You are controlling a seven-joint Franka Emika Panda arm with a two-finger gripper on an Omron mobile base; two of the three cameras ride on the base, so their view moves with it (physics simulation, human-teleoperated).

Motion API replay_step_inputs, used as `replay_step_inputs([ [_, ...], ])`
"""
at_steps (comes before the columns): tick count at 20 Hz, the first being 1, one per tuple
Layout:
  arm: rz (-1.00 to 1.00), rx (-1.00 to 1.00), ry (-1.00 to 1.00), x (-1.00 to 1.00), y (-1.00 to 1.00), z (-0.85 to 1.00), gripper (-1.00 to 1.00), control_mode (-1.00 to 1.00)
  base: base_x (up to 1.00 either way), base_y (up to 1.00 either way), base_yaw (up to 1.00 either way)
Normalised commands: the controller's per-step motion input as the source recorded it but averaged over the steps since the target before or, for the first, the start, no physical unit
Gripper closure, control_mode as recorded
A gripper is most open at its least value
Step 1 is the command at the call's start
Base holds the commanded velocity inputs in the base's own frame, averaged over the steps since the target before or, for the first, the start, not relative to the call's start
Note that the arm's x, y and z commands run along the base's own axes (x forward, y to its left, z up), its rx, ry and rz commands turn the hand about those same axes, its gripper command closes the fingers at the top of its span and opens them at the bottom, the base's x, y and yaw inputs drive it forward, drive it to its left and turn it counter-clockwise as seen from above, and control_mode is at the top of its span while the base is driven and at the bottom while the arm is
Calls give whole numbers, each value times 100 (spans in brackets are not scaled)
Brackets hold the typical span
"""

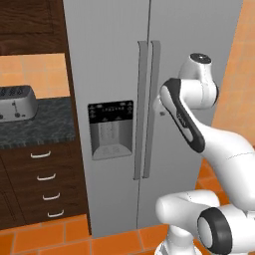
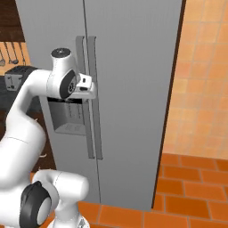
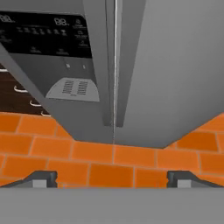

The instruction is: Take the strawberry from the fridge and place it on top of the pancake, located on the dining counter.

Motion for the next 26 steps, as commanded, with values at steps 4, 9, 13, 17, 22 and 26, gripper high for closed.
replay_step_inputs([
  [4,0,0,-29,77,-8,-18,-100,-100,0,0,0],
  [9,0,0,-8,79,-1,-2,-100,-100,0,0,0],
  [13,0,0,-5,71,0,0,-100,-100,0,0,0],
  [17,0,0,-13,57,0,0,-100,-100,0,0,0],
  [22,0,0,-10,58,-10,0,-100,-100,0,0,0],
  [26,-1,0,-16,44,-5,0,-100,-100,0,0,0],
])
